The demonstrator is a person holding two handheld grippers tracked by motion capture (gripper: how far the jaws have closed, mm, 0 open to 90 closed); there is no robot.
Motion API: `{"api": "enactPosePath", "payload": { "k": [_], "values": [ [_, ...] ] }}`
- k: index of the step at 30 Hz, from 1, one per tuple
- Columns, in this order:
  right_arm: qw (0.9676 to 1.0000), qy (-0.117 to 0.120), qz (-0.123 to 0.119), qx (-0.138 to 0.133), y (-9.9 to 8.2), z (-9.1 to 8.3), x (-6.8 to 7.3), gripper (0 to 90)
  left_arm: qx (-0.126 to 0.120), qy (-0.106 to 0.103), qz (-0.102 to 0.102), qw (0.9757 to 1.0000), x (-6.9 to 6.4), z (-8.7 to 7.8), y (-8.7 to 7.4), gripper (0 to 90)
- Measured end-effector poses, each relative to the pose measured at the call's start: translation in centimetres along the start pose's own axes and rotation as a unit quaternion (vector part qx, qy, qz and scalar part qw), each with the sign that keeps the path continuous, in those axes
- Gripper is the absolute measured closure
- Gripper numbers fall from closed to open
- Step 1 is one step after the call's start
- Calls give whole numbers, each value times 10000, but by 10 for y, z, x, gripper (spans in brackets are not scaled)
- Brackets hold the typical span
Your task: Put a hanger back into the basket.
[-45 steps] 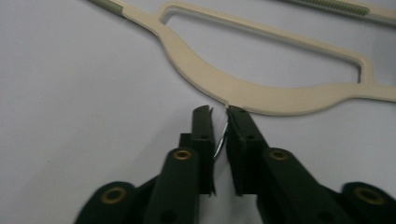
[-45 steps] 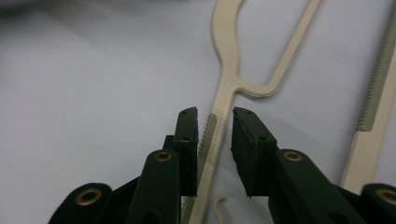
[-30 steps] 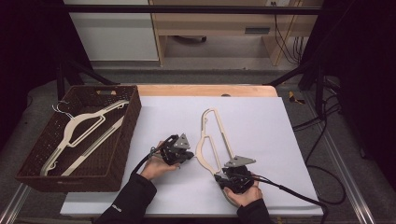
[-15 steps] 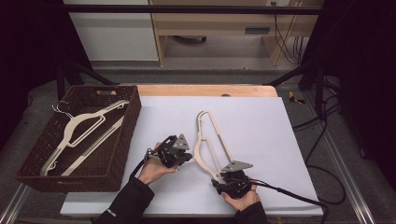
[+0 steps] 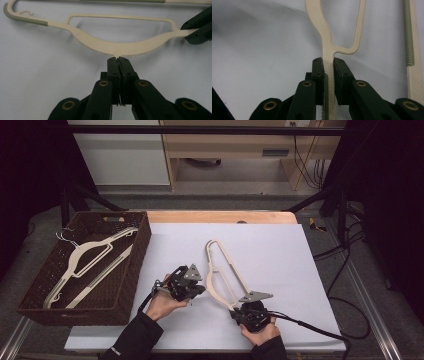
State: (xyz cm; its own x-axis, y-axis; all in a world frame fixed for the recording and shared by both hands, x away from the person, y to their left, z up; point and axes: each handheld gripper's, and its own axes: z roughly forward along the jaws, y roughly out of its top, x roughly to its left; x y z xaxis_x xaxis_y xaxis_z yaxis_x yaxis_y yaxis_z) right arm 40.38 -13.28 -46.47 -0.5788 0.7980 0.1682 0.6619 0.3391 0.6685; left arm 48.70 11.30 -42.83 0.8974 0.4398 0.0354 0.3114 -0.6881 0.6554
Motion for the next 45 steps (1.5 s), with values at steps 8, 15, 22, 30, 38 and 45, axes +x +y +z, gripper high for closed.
{"api": "enactPosePath", "payload": {
  "k": [8, 15, 22, 30, 38, 45],
  "values": [
    [9996, 205, -2, -214, 9, -14, -7, 806, -1290, 113, -174, 9914, 1, -45, -3, 389],
    [9981, 472, -37, -398, 16, -23, -11, 806, -1363, 141, -358, 9899, 4, -58, -11, 304],
    [9974, 548, -34, -464, 17, -26, -11, 806, -1063, -71, -470, 9932, 4, -32, -8, 463],
    [9973, 571, -93, -445, 16, -27, -11, 806, -759, -268, -308, 9963, 2, -14, -7, 783],
    [9969, 634, -209, -425, 15, -26, -11, 805, -633, -288, -198, 9974, 0, -16, -7, 877],
    [9963, 718, -314, -357, 14, -24, -10, 798, -363, -62, -121, 9992, -8, -24, -1, 885]
  ]
}}
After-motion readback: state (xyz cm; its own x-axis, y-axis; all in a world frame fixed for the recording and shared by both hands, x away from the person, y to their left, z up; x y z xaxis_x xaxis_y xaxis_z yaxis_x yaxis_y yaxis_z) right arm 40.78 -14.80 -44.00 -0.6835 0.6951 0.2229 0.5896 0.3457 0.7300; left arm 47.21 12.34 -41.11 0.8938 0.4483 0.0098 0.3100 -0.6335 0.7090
